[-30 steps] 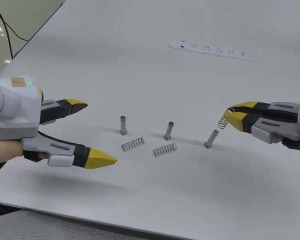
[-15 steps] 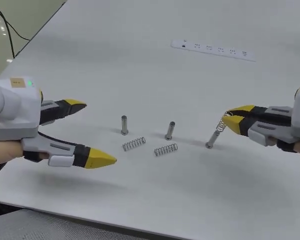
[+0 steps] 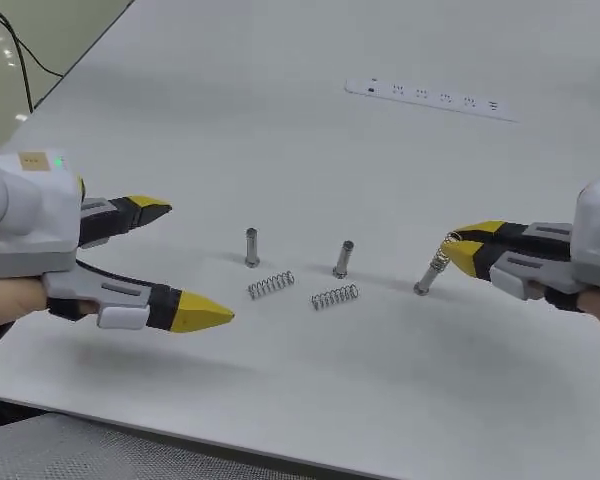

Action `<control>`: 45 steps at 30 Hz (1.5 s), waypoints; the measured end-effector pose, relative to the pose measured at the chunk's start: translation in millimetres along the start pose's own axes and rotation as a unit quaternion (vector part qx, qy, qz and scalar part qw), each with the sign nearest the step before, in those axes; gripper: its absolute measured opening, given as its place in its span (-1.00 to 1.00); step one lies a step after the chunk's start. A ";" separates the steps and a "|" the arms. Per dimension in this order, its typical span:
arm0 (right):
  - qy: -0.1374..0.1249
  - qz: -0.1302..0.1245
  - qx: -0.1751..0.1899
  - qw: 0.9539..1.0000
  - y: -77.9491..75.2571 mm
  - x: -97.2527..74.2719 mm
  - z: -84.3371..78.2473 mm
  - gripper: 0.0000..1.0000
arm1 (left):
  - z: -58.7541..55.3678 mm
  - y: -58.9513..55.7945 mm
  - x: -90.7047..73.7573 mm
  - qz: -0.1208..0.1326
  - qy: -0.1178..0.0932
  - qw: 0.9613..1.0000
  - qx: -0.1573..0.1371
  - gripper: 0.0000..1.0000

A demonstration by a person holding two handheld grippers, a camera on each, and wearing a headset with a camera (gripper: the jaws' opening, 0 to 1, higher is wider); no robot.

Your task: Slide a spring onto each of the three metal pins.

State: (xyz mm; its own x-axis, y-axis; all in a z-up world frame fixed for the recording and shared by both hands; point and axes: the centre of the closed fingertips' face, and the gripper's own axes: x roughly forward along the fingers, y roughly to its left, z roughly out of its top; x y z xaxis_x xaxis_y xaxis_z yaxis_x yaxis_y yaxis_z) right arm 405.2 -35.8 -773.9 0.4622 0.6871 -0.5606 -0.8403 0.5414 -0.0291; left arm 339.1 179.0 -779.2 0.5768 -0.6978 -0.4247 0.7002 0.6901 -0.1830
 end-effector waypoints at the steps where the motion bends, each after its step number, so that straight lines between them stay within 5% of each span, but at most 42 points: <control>1: 0.002 0.002 0.004 1.000 0.6 1.0 -1.9 -0.85 | 0.2 -0.4 0.1 0.000 -0.001 1.000 0.000 0.97; 20: 0.036 -0.004 -0.026 0.999 -2.1 23.5 -38.8 -0.85 | 1.8 1.1 2.6 0.003 -0.001 1.000 0.003 0.97; 33: 0.038 0.018 -0.012 0.999 2.5 25.7 -38.9 -0.77 | 2.4 -3.7 3.9 -0.001 0.001 1.000 0.005 0.97; 45: 0.039 0.010 0.001 0.999 3.3 24.3 -46.0 -0.59 | 3.1 -5.5 1.4 0.000 0.000 1.000 0.005 0.97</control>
State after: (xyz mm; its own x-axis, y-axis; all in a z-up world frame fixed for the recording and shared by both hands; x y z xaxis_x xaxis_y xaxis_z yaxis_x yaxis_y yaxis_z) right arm 400.6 -39.7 -825.7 0.4226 0.6579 -0.6234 -0.8483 0.5293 -0.0164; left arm 337.3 173.6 -776.0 0.5764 -0.6986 -0.4239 0.7048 0.6875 -0.1747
